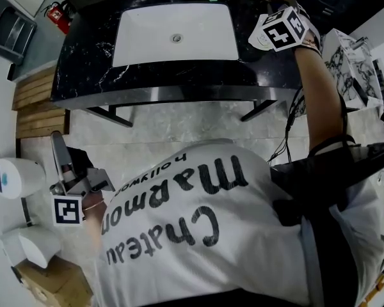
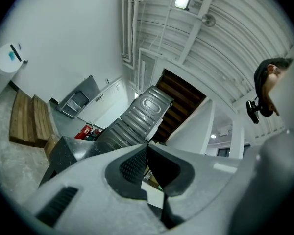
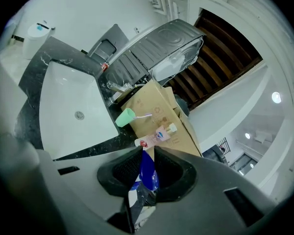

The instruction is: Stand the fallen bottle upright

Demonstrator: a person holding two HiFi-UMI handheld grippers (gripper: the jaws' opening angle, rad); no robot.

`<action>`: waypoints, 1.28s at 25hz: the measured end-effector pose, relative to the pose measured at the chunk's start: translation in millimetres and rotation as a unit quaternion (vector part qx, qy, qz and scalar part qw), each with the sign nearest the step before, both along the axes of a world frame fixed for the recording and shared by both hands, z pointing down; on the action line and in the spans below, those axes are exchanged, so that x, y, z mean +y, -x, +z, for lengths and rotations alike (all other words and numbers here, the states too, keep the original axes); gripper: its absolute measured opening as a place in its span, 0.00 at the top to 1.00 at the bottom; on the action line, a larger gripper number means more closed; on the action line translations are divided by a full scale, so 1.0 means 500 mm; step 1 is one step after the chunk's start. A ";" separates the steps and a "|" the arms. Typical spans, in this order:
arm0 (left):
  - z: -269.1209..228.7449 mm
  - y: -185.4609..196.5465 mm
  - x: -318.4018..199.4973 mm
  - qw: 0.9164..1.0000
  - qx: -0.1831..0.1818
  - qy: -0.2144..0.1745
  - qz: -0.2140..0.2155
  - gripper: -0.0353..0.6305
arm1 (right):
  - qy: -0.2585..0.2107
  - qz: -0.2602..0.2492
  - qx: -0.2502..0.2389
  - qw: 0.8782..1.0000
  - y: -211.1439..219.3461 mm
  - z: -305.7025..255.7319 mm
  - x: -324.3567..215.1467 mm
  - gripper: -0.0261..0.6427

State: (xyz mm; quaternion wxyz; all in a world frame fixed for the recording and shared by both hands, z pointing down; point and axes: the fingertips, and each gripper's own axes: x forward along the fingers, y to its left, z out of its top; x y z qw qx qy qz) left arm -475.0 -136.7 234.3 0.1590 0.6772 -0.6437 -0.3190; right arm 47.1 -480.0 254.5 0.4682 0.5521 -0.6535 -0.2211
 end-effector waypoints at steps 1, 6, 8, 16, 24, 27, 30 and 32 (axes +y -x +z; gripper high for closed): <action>0.000 -0.001 0.002 1.000 0.000 0.001 -0.001 0.92 | 0.000 0.000 -0.007 1.000 0.000 0.000 0.001 0.88; -0.003 -0.018 0.007 1.000 0.000 0.002 0.000 0.92 | 0.002 -0.005 -0.018 1.000 -0.002 0.000 0.003 0.88; -0.006 -0.025 0.008 1.000 0.000 0.000 -0.001 0.92 | -0.004 -0.010 -0.031 0.999 -0.002 -0.002 0.003 0.87; -0.015 -0.057 0.016 1.000 0.003 -0.002 -0.008 0.92 | 0.015 -0.036 -0.055 0.998 0.007 0.009 0.003 0.72; -0.026 -0.104 0.026 1.000 0.006 -0.005 -0.014 0.92 | 0.062 -0.013 -0.265 0.962 -0.016 -0.002 0.003 0.64; -0.025 -0.120 0.027 1.000 0.009 -0.003 -0.016 0.92 | 0.083 -0.017 -0.332 0.939 -0.023 -0.007 0.008 0.63; -0.028 -0.136 0.024 1.000 0.004 -0.002 -0.014 0.92 | 0.089 -0.020 -0.402 0.911 -0.033 -0.023 0.016 0.62; -0.030 -0.145 0.019 1.000 0.003 -0.002 -0.012 0.92 | 0.075 -0.018 -0.447 0.891 -0.049 -0.046 0.023 0.62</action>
